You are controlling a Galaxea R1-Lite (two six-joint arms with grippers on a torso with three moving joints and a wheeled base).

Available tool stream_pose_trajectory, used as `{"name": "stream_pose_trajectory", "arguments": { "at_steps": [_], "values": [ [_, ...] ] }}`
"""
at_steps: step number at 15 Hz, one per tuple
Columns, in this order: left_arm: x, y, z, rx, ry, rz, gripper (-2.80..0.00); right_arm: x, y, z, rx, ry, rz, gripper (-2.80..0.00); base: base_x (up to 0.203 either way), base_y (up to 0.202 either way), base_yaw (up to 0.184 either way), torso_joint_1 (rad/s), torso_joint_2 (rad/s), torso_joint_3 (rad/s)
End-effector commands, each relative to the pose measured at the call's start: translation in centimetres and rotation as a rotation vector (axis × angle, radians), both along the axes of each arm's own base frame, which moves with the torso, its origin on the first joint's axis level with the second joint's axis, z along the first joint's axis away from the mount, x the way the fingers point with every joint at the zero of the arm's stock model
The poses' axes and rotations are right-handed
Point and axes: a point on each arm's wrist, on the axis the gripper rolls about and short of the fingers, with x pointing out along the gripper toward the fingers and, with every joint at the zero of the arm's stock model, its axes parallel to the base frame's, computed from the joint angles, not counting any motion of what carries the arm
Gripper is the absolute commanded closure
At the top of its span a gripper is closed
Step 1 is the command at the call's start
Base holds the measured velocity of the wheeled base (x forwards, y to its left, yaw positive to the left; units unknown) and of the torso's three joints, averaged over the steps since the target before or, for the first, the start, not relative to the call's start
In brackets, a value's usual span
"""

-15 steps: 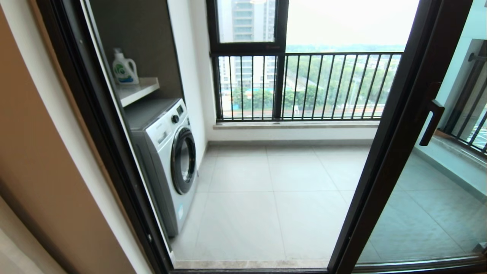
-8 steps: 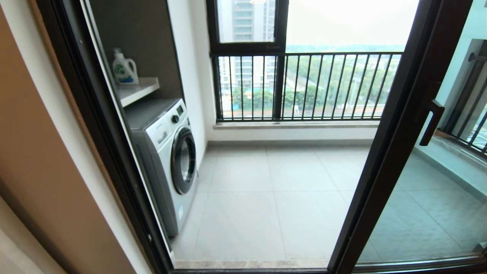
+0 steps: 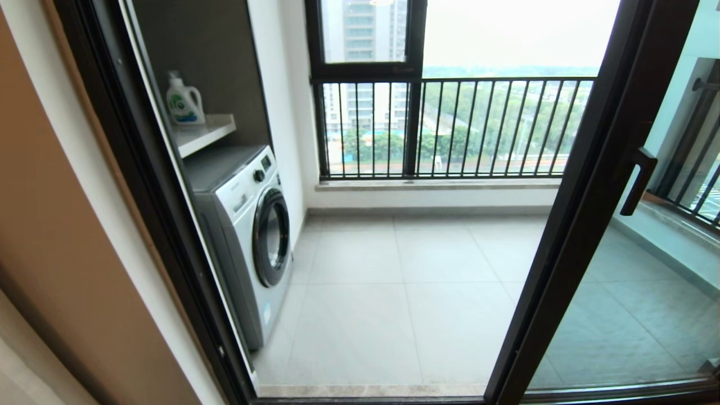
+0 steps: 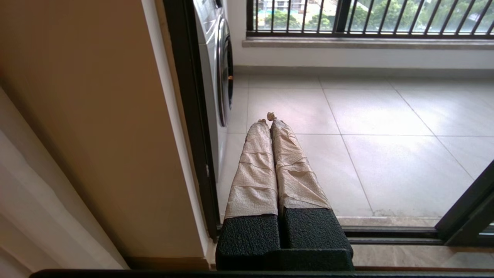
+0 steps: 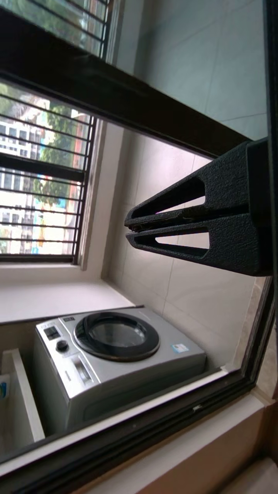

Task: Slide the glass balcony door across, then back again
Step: Close the slid door

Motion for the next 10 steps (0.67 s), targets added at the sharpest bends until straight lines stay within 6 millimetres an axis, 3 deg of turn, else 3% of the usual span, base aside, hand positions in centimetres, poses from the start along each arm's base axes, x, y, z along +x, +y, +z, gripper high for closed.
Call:
{"name": "stream_pose_trajectory", "arguments": {
  "at_steps": [1, 4, 7, 10],
  "values": [
    [0.0, 0.0, 0.0, 0.000, 0.001, 0.000, 0.00, 6.2, 1.0, 2.5, -0.015, 0.122, 0.075, 0.00, 0.000, 0.000, 0.000, 0.000, 0.00, 0.000],
    [0.0, 0.0, 0.0, 0.000, 0.001, 0.000, 0.00, 11.2, 1.9, 3.8, -0.041, 0.233, -0.013, 0.00, 0.000, 0.000, 0.000, 0.000, 0.00, 0.000],
    [0.0, 0.0, 0.0, 0.000, 0.001, 0.000, 0.00, 15.0, 1.8, 2.6, 0.079, 0.352, -0.278, 0.00, 0.000, 0.000, 0.000, 0.000, 0.00, 0.000],
    [0.0, 0.0, 0.0, 0.000, 0.001, 0.000, 0.00, 17.1, -0.9, 2.0, 0.075, 0.376, -0.483, 0.00, 0.000, 0.000, 0.000, 0.000, 0.00, 0.000]
  ]
}}
